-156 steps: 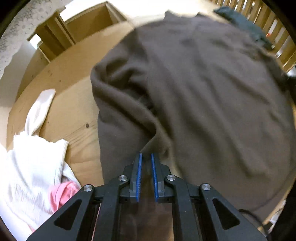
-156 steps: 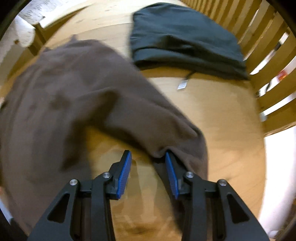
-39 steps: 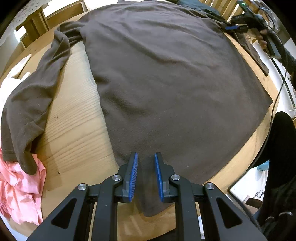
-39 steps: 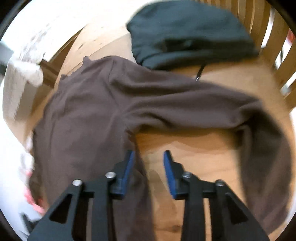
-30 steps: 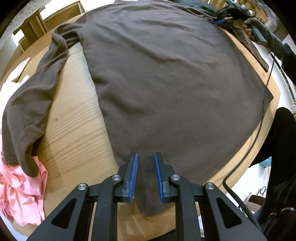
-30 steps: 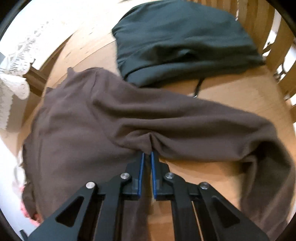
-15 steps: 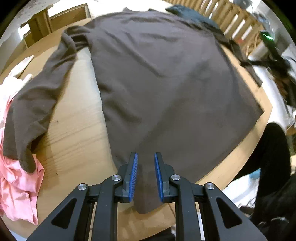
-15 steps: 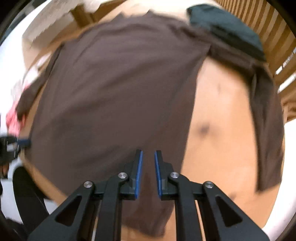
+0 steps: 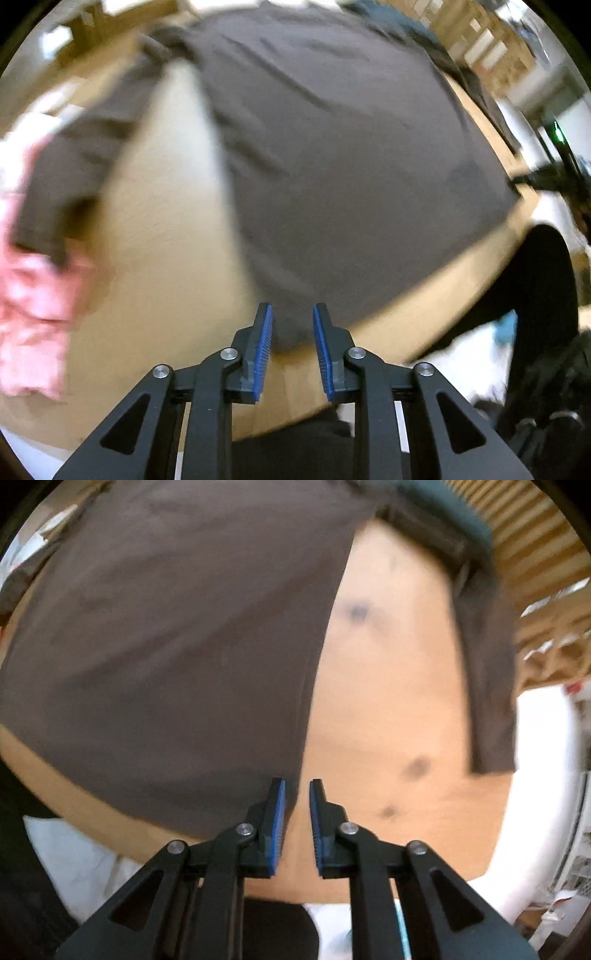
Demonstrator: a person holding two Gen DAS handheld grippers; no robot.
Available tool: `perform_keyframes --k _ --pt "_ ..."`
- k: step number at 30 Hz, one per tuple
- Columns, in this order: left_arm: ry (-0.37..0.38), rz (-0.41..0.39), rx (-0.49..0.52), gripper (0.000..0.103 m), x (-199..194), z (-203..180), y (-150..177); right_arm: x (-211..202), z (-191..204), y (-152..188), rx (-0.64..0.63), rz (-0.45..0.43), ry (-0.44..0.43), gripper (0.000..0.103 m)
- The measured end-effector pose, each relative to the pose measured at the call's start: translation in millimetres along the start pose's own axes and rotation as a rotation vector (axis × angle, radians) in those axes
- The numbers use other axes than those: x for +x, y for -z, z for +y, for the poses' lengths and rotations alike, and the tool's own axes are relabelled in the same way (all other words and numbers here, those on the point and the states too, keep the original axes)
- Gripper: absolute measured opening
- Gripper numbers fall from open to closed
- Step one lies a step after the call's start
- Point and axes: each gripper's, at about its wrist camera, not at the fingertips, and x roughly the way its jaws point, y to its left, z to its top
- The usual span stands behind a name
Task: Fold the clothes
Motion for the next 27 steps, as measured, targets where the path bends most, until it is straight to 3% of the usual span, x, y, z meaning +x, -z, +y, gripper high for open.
perform_keyframes --k 1,3,6,10,11,13,18,20,22,27 --pt "-0.023 -0.027 -0.040 0.033 -7.9 17.7 -5.8 -11.0 6.0 -7.5 0.008 -0.035 -0.039 0.020" --pt "-0.082 -0.069 -0.131 0.048 -23.0 57.8 -10.7 -28.8 26.3 -25.5 0.018 -0.091 -0.154 0.039" --pt "-0.168 -0.105 -0.184 0.049 -38.8 107.1 -3.3 -51.1 68.4 -53.2 0.002 -0.160 -0.306 0.041" --pt "-0.209 -0.123 -0.186 0.050 -44.5 160.9 -1.2 -54.2 135.3 -81.3 -0.091 -0.178 -0.392 0.041" --pt "-0.207 -0.122 -0.175 0.050 -49.3 148.1 22.6 -51.7 154.2 -88.0 -0.111 -0.173 -0.416 0.041" --pt "-0.229 -0.123 -0.125 0.050 -48.8 143.2 36.1 -41.6 177.8 -99.7 -0.138 -0.166 -0.463 0.041" --pt "-0.227 -0.089 -0.045 0.050 -31.8 153.9 47.4 -41.5 236.1 -122.7 -0.216 -0.186 -0.530 0.041" --pt "-0.229 -0.071 -0.020 0.047 -24.6 160.5 46.7 -45.1 234.5 -101.8 -0.230 -0.180 -0.547 0.041" --pt "-0.224 -0.069 -0.013 0.034 -21.6 165.0 46.8 -45.5 239.5 -104.7 -0.244 -0.175 -0.541 0.041" --pt "-0.206 -0.067 0.009 0.022 -19.4 174.3 49.1 -42.7 237.7 -112.5 -0.227 -0.148 -0.557 0.041"
